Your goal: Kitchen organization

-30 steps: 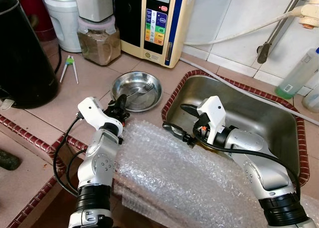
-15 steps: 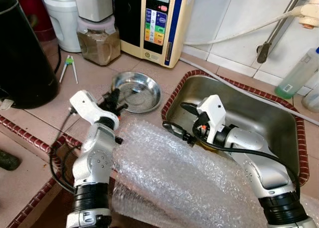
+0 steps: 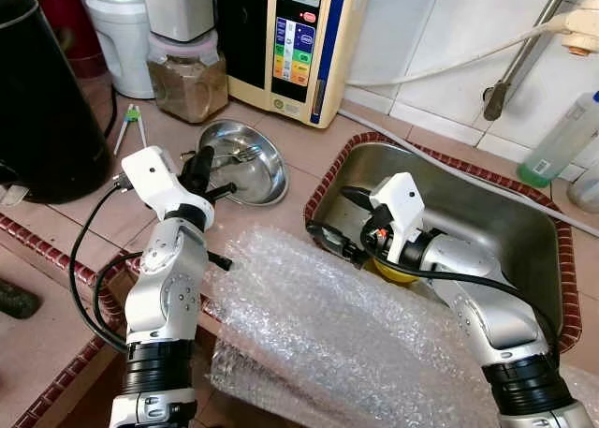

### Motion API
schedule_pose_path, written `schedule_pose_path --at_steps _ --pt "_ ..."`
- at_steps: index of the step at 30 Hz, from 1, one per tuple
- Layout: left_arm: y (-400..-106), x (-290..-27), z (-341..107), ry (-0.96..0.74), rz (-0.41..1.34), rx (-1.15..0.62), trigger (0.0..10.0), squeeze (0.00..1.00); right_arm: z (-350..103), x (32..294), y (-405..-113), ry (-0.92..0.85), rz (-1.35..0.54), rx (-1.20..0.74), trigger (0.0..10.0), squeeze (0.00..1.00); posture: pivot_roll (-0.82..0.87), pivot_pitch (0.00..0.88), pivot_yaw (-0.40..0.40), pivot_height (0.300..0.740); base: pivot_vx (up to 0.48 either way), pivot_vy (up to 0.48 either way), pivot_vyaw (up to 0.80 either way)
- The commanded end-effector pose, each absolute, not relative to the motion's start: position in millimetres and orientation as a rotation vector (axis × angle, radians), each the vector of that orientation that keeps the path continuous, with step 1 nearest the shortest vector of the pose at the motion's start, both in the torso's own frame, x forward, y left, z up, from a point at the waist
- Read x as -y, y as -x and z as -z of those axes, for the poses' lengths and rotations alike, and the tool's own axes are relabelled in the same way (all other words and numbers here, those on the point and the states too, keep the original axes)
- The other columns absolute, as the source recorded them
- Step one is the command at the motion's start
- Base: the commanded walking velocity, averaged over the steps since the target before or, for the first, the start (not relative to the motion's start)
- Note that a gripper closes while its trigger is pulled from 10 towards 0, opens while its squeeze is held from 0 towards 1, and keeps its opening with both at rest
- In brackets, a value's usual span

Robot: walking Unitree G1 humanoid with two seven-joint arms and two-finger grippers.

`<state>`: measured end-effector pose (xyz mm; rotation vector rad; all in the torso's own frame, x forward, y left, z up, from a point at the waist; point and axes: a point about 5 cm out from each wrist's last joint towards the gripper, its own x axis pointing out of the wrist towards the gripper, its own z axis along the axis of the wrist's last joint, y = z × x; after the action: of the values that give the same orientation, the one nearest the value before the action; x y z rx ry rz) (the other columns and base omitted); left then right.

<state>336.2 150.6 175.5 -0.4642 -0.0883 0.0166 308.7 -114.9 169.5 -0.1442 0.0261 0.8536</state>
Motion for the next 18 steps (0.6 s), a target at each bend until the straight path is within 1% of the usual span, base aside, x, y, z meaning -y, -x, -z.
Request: schedule_pose_path --at_steps 1,2,3,4,5,7,8,11,12,15,18 --pt "-333.7 -152.1 -144.1 0.45 -0.063 -0.052 0.0 0.0 -171.5 120.4 -311.6 0.154 -0.831 -0.019 10.0 0.0 0.02 0.068 -0.098 0.74 0.0 0.0 0.0" --pt "-333.7 -153.0 -141.8 0.455 -0.071 -0.06 0.0 0.0 -171.5 120.4 -311.7 0.154 -0.83 -0.019 10.0 0.0 0.02 0.068 -0.098 0.74 0.0 0.0 0.0" --pt "-333.7 -154.2 -138.8 0.46 -0.077 -0.071 0.7 0.0 -171.4 120.4 -311.8 0.154 -0.83 -0.019 10.0 0.0 0.02 0.068 -0.098 0.74 0.0 0.0 0.0" --pt "-333.6 -155.7 -133.8 0.461 -0.08 -0.094 4.8 0.0 -171.5 120.2 -312.1 0.154 -0.831 -0.019 10.0 0.0 0.02 0.069 -0.101 0.74 0.0 0.0 0.0" --pt "-333.8 -156.5 -132.9 0.458 -0.083 -0.096 10.0 0.0 -171.6 120.2 -312.3 0.155 -0.831 -0.019 10.0 0.0 0.02 0.069 -0.101 0.74 0.0 0.0 0.0" --pt "-334.0 -157.9 -132.7 0.458 -0.09 -0.088 10.0 0.0 -171.7 120.3 -312.6 0.155 -0.831 -0.018 10.0 0.0 0.02 0.071 -0.102 0.74 0.0 0.0 0.0" --pt "-334.4 -159.6 -131.5 0.452 -0.103 -0.092 10.0 1.0 -171.8 120.5 -313.0 0.156 -0.832 -0.018 10.0 0.0 0.02 0.076 -0.105 0.74 0.0 0.0 0.0" --pt "-335.3 -162.0 -130.0 0.46 -0.114 -0.093 10.0 1.0 -171.9 121.1 -313.7 0.162 -0.834 -0.02 10.0 0.0 0.02 0.08 -0.105 0.74 0.0 0.0 0.0" --pt "-335.4 -163.2 -129.3 0.458 -0.114 -0.094 10.0 1.0 -172.0 122.0 -313.6 0.166 -0.834 -0.02 10.0 0.0 0.02 0.067 -0.102 0.74 0.0 0.0 0.0" --pt "-335.9 -166.4 -126.6 0.476 -0.136 -0.105 10.0 1.0 -173.5 124.0 -315.6 0.162 -0.821 -0.014 10.0 0.0 0.02 0.064 -0.103 0.74 0.0 0.0 0.0" --pt "-335.7 -167.9 -121.7 0.506 -0.173 -0.129 10.0 1.0 -173.5 119.5 -315.8 0.158 -0.824 -0.006 10.0 0.0 0.03 0.055 -0.099 0.74 0.0 0.0 0.0"
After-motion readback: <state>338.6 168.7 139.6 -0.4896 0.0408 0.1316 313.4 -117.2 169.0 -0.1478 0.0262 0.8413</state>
